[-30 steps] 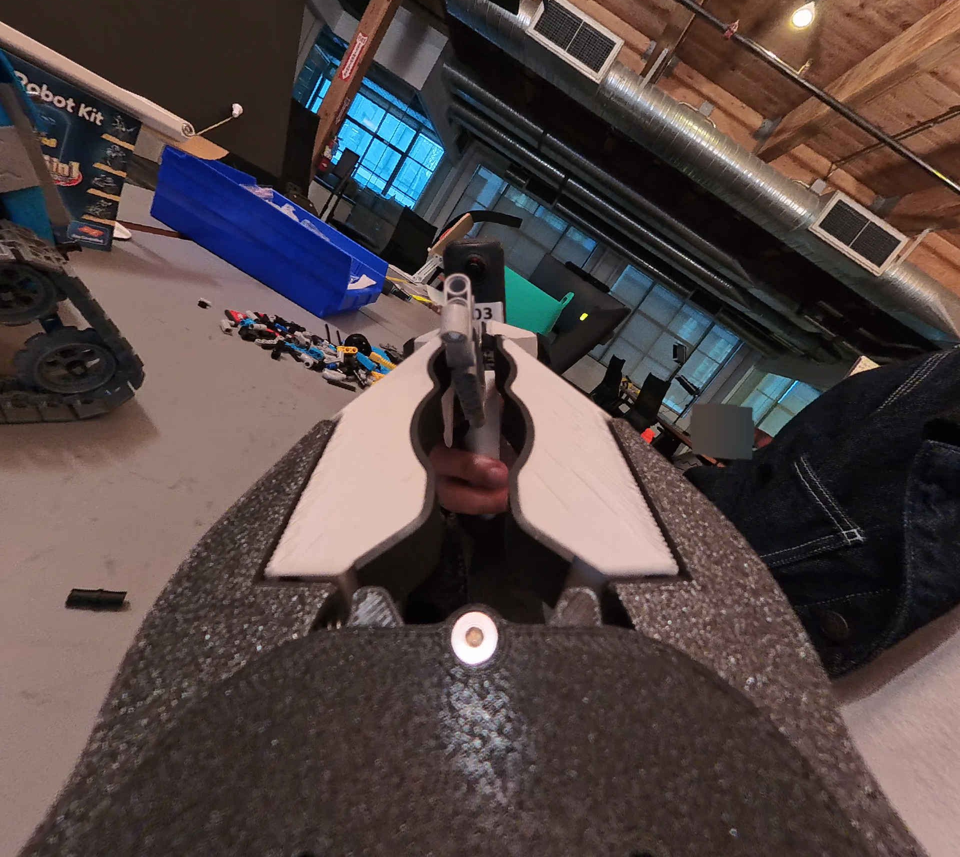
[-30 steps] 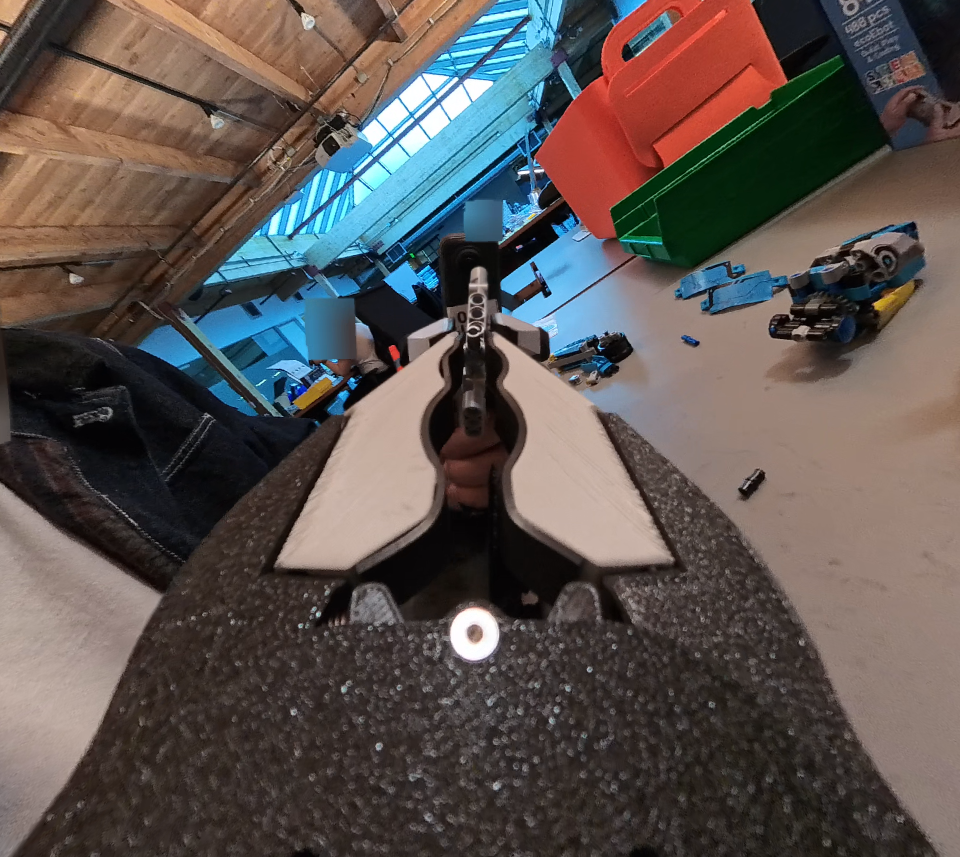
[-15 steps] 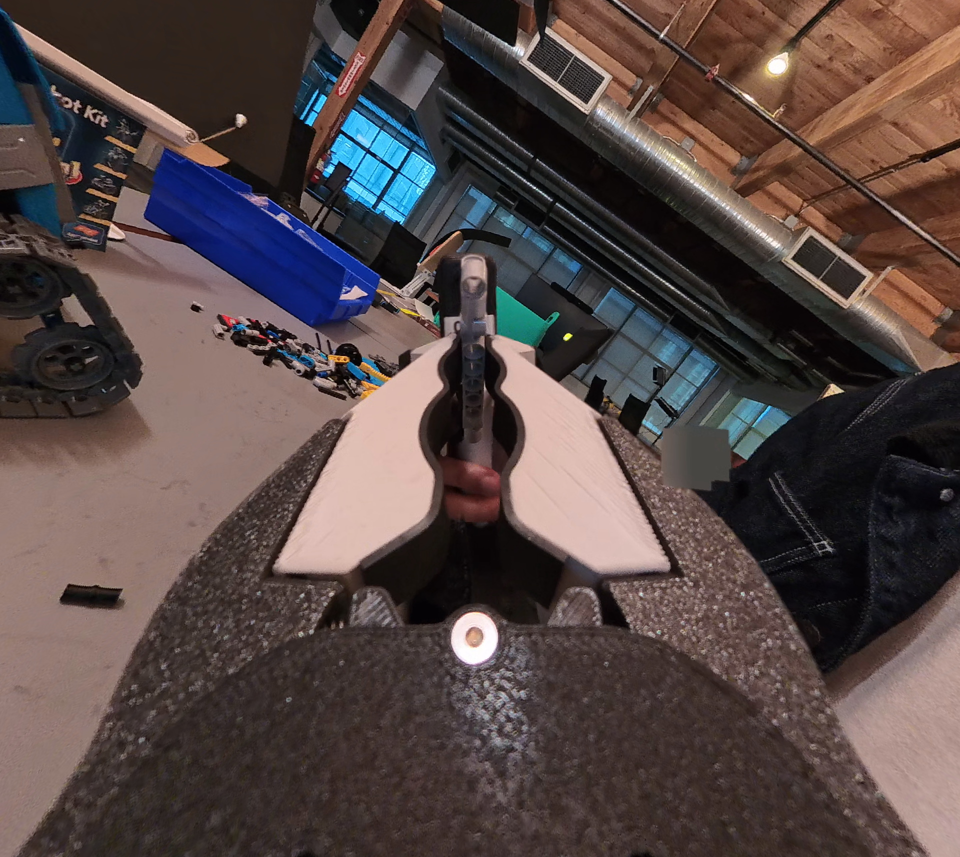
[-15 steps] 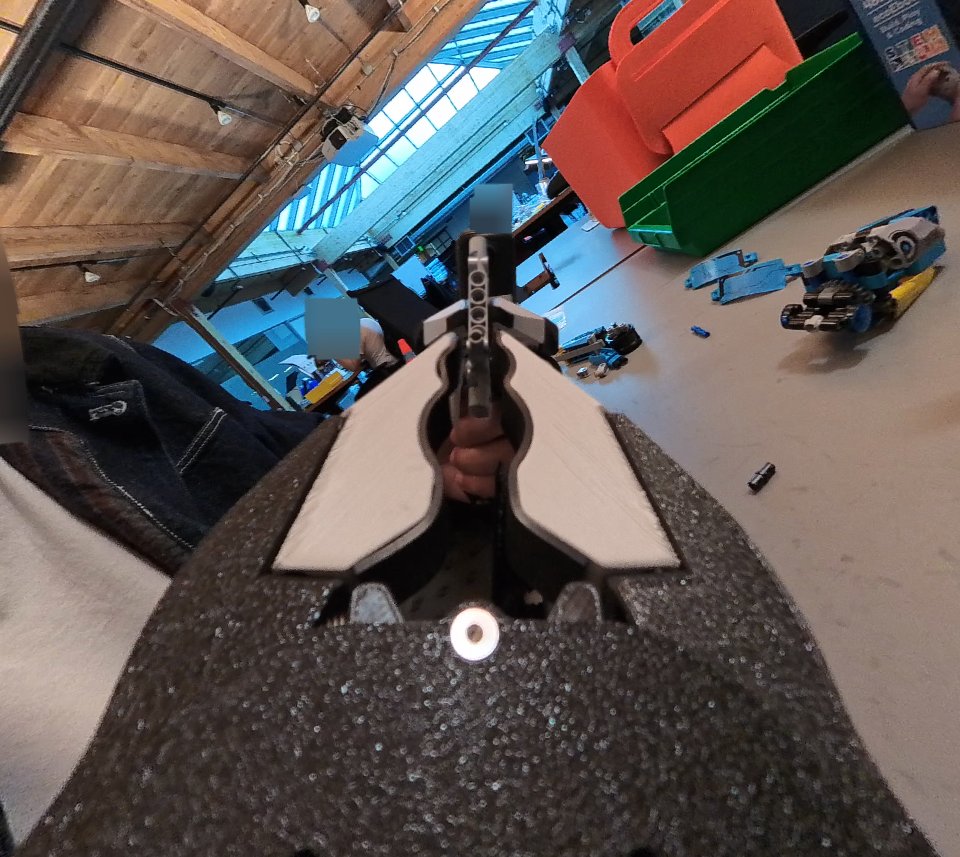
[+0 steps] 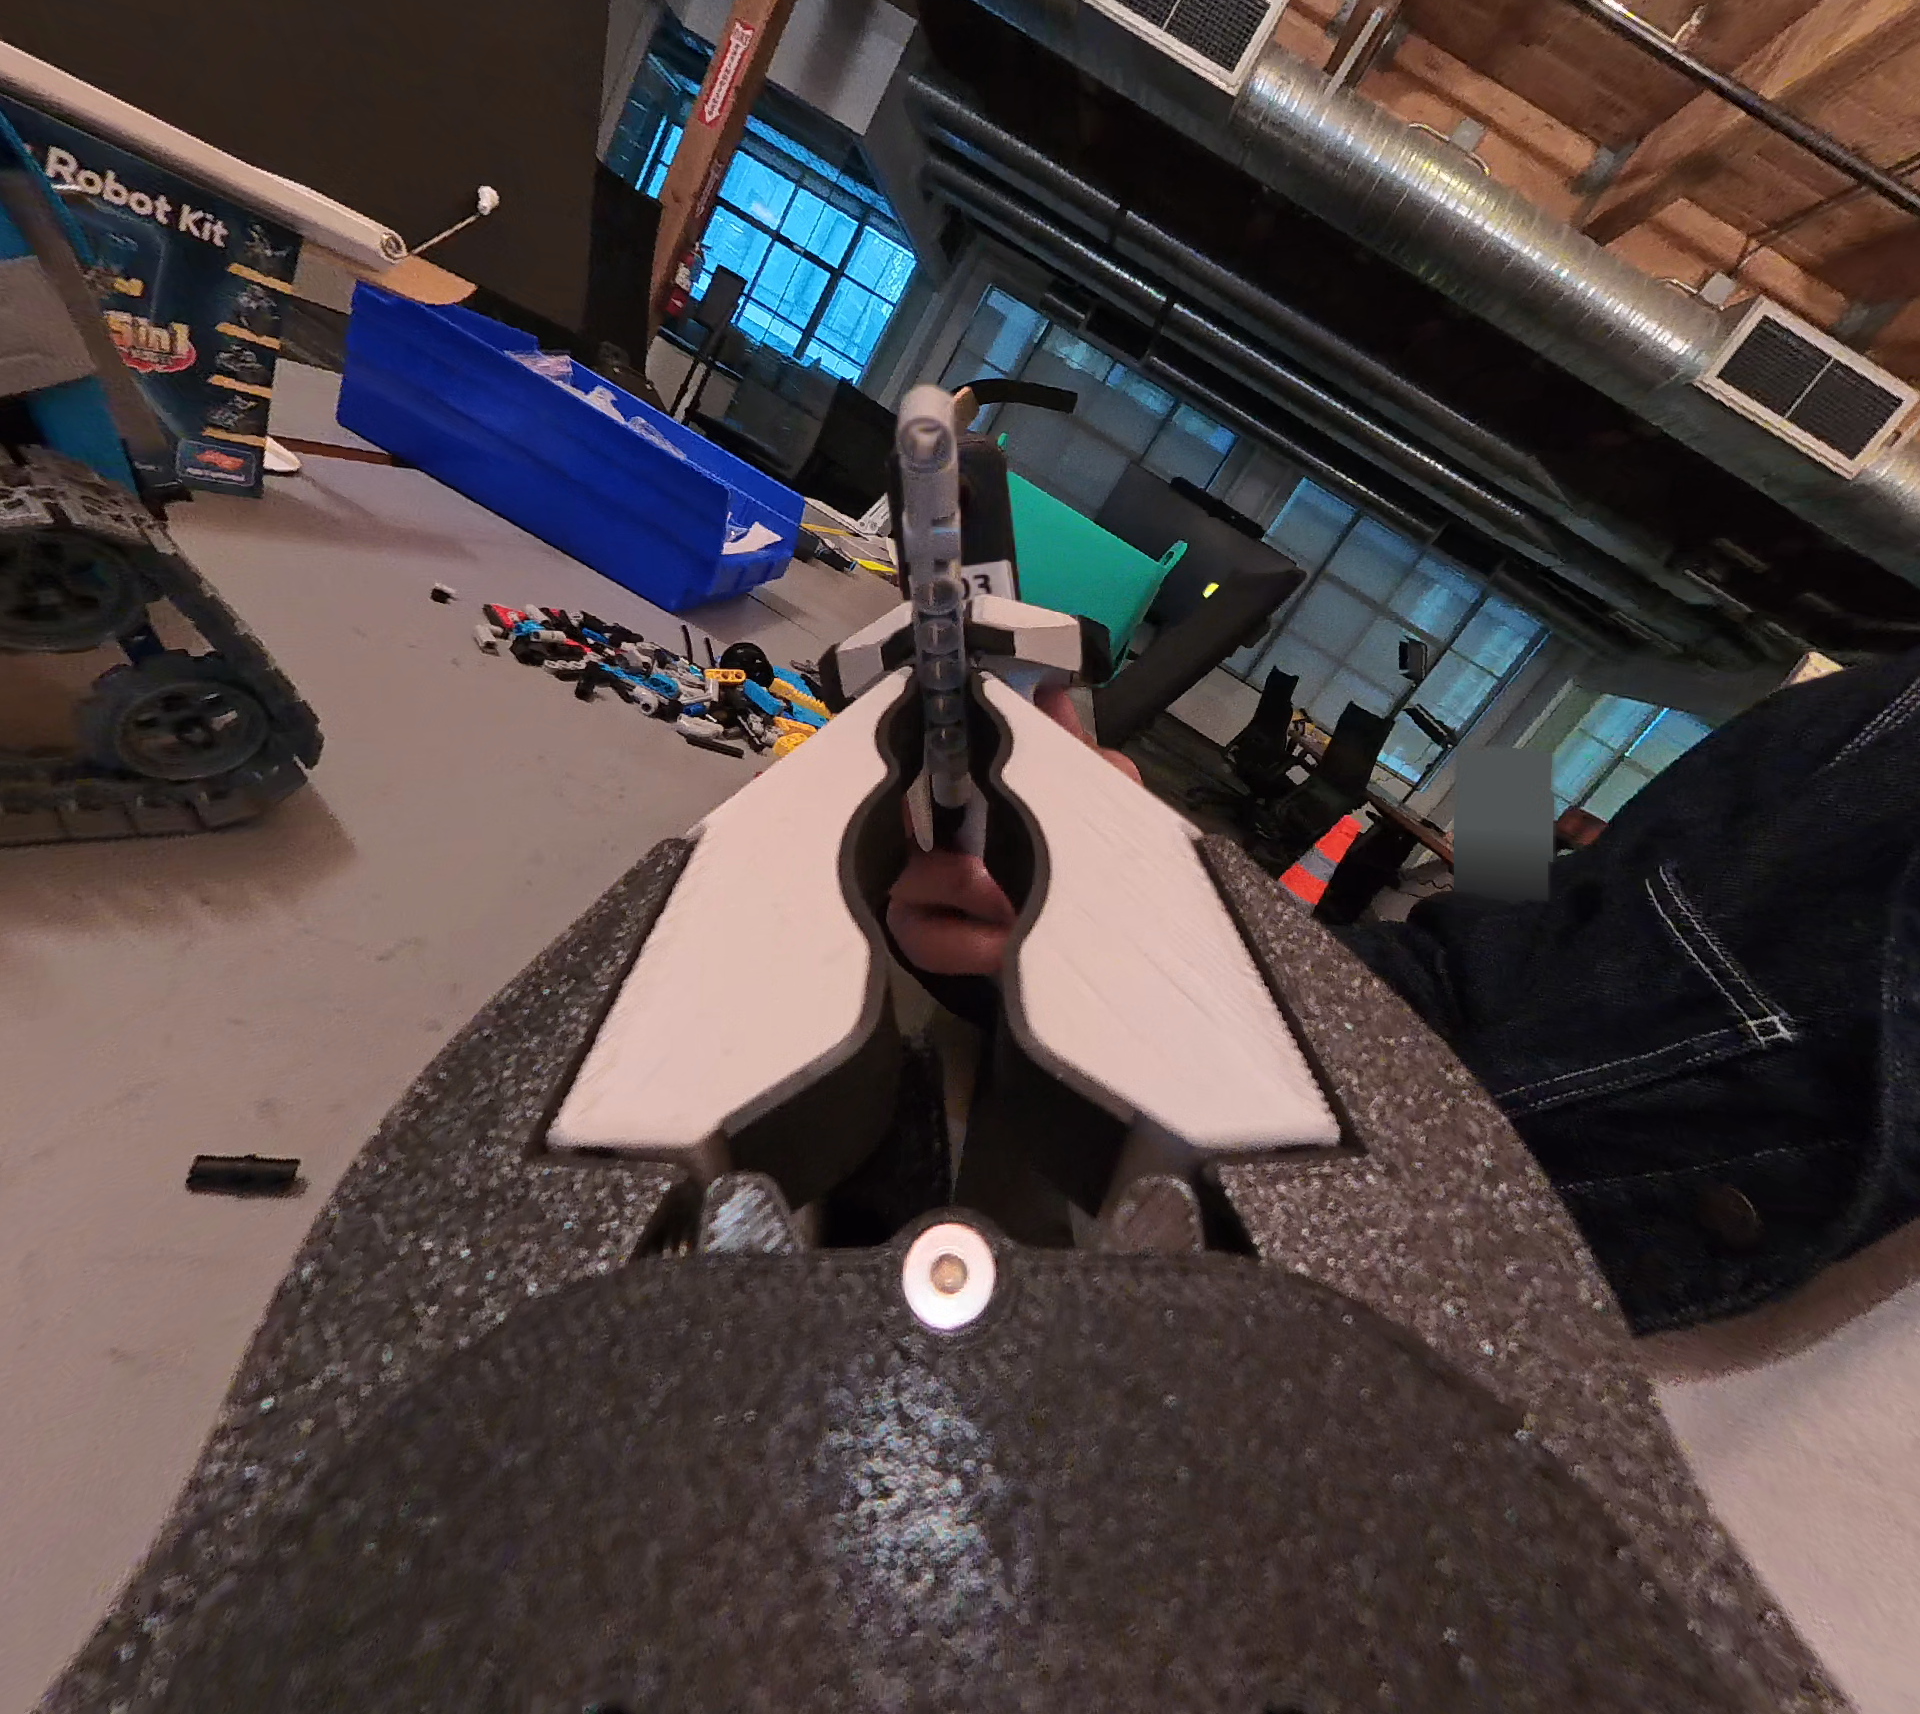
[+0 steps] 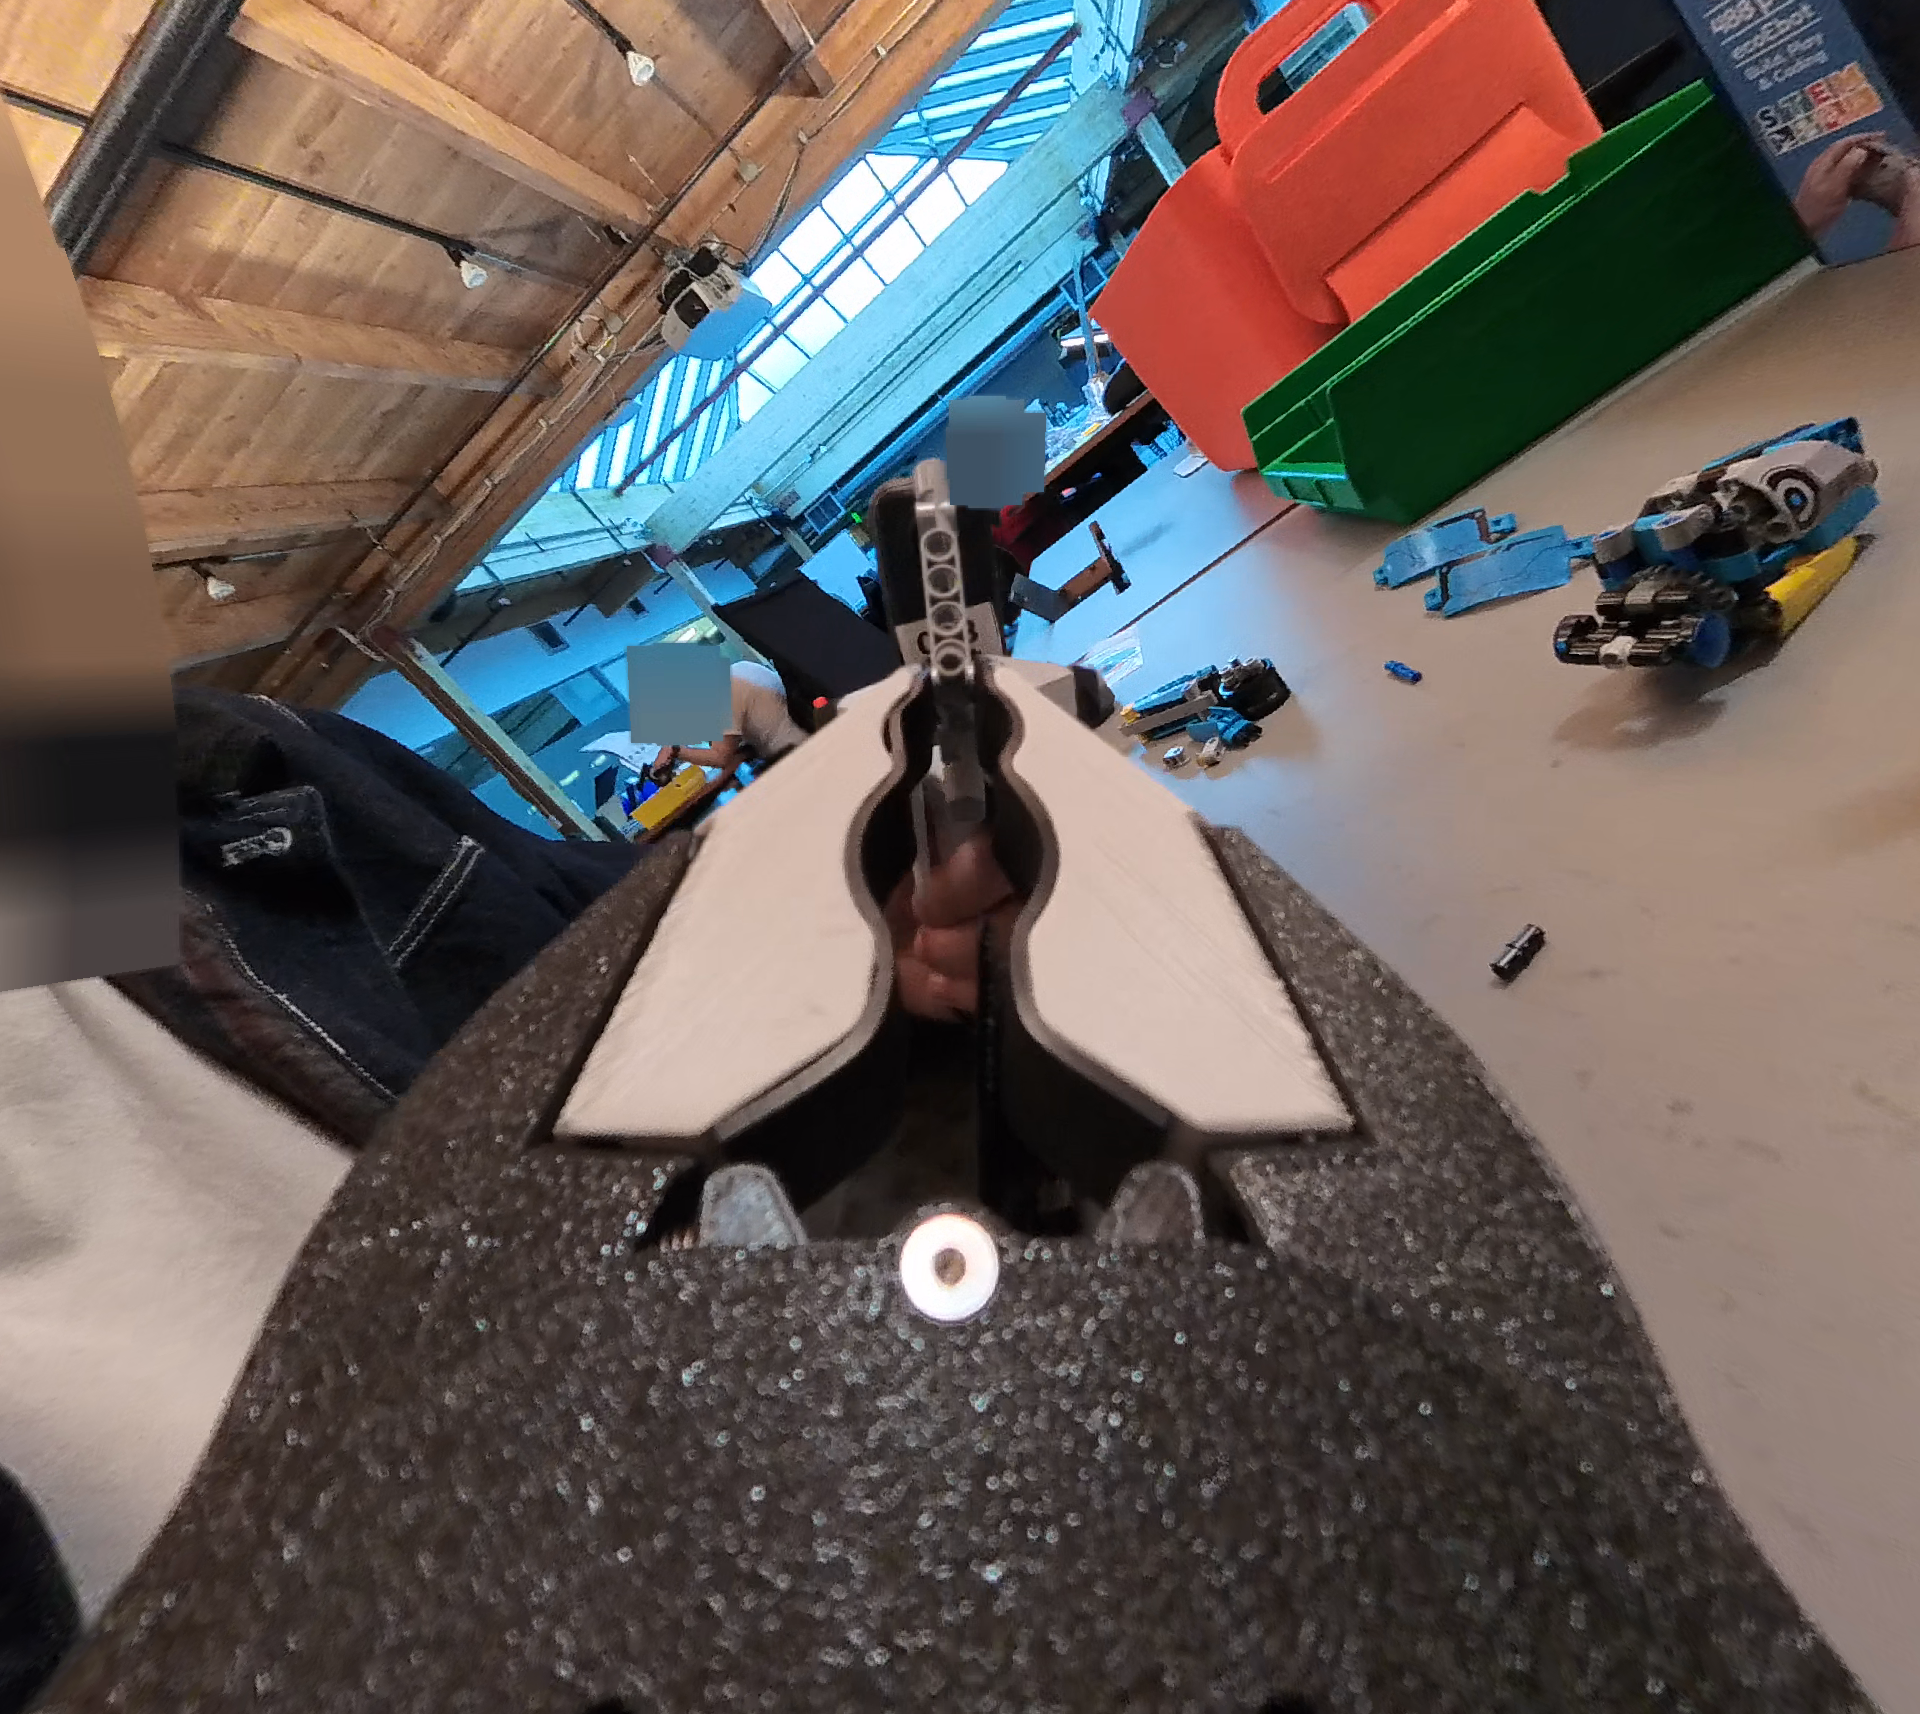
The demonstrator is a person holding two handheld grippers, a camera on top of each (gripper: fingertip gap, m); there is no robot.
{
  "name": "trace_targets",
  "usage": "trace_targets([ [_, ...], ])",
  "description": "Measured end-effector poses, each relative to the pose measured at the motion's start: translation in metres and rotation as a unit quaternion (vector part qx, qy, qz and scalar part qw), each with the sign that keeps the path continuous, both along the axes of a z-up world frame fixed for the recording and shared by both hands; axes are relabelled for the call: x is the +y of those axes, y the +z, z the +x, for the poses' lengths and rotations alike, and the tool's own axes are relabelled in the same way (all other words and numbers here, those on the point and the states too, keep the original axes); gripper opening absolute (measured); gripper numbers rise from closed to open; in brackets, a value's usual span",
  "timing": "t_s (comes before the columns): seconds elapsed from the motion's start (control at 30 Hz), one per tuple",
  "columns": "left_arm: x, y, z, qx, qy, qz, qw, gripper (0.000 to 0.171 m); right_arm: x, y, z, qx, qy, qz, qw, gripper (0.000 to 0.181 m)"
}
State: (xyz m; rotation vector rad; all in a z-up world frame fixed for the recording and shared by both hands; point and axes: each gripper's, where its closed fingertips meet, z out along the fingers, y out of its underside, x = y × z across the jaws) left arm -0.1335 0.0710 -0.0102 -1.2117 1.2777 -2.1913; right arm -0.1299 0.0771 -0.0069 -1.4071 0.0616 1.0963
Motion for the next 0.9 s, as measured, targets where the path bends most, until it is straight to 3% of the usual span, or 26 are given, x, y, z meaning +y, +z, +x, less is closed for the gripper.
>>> trace_targets([
  [0.03, 0.007, 0.003, -0.003, -0.010, 0.012, -0.010, 1.000, 0.006, -0.006, 0.013, 0.021, 0.051, -0.033, 0.035, 0.998, 0.005],
  [0.1, 0.042, 0.011, -0.015, -0.027, 0.041, -0.088, 0.995, 0.006, -0.040, 0.024, 0.121, 0.200, -0.126, 0.081, 0.968, 0.003],
  [0.13, 0.055, 0.010, -0.017, -0.023, 0.046, -0.120, 0.991, 0.005, -0.060, 0.019, 0.159, 0.198, -0.180, 0.079, 0.960, 0.003],
  [0.2, 0.055, 0.005, -0.012, -0.007, 0.047, -0.112, 0.993, 0.004, -0.082, 0.014, 0.176, 0.074, -0.212, 0.025, 0.974, 0.004],
  [0.23, 0.047, 0.001, -0.007, 0.003, 0.043, -0.088, 0.995, 0.006, -0.090, 0.007, 0.189, 0.004, -0.250, -0.010, 0.968, 0.005],
  [0.3, 0.029, -0.003, -0.002, 0.016, 0.017, -0.054, 0.998, 0.006, -0.108, -0.028, 0.227, -0.118, -0.327, -0.132, 0.928, 0.005],
  [0.37, 0.019, -0.009, 0.001, 0.030, -0.001, -0.043, 0.999, 0.006, -0.135, -0.081, 0.263, -0.201, -0.363, -0.296, 0.860, 0.006],
  [0.4, 0.017, -0.011, 0.002, 0.039, -0.007, -0.043, 0.998, 0.006, -0.147, -0.094, 0.275, -0.225, -0.382, -0.333, 0.832, 0.006],
  [0.57, 0.022, -0.018, 0.008, 0.063, -0.010, -0.072, 0.995, 0.006, -0.174, -0.127, 0.301, -0.263, -0.411, -0.421, 0.765, 0.008],
  [0.7, 0.026, -0.018, 0.008, 0.066, -0.006, -0.084, 0.994, 0.006, -0.175, -0.119, 0.307, -0.261, -0.435, -0.406, 0.760, 0.025],
  [0.9, 0.018, -0.020, 0.009, 0.064, 0.006, -0.031, 0.997, 0.006, -0.145, -0.070, 0.282, -0.303, -0.441, -0.309, 0.787, 0.033],
])
